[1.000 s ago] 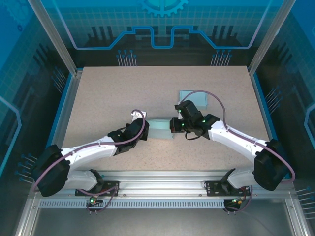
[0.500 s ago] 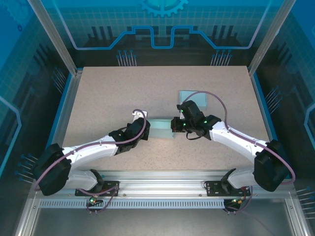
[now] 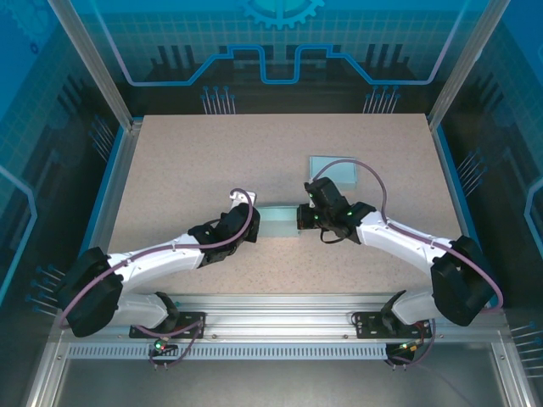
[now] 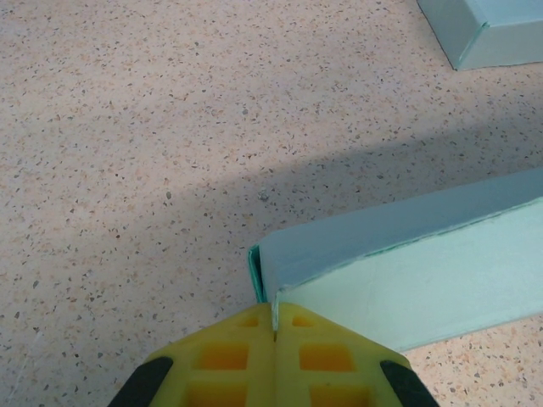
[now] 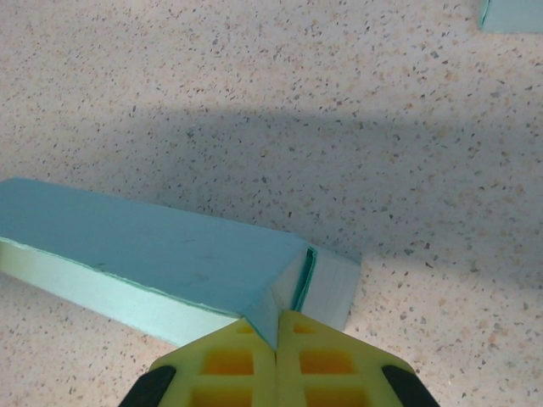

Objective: Fold the paper box

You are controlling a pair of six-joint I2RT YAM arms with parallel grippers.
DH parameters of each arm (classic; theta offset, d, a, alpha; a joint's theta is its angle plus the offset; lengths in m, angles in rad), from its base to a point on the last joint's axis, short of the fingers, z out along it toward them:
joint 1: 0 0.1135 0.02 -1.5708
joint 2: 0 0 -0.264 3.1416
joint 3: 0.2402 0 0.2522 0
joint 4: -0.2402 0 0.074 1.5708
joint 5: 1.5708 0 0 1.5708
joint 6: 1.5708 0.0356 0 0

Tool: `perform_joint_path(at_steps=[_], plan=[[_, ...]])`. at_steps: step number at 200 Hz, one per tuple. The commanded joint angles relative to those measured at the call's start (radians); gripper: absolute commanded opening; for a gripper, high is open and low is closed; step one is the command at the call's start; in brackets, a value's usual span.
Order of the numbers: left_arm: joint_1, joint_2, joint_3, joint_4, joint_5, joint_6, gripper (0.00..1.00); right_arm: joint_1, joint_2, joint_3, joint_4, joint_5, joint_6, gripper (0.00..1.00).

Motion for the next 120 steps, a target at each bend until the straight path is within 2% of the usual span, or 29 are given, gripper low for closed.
perform_joint_path(at_steps=[1,13,28,49,69,120], plan=[[-0.007,0.023,-0.032,-0.112,0.07,-0.025,0.0,0.025,0.044,-0.035,-0.043,0.037,-0.027,0.0],[-0.007,0.012,-0.031,-0.11,0.073,-0.027,0.01,0.029,0.049,-0.034,-0.047,0.048,-0.027,0.0],[-0.006,-0.01,-0.033,-0.107,0.082,-0.029,0.08,0.034,0.052,-0.034,-0.052,0.056,-0.026,0.0],[-0.004,-0.057,-0.031,-0.118,0.097,-0.034,0.38,0.044,0.048,-0.026,-0.065,0.076,-0.028,0.0],[-0.002,-0.11,-0.017,-0.144,0.102,-0.041,0.55,0.048,0.044,-0.021,-0.075,0.094,-0.029,0.0],[0.008,-0.241,0.019,-0.182,0.119,-0.081,0.73,0.053,0.044,-0.018,-0.076,0.104,-0.032,0.0]])
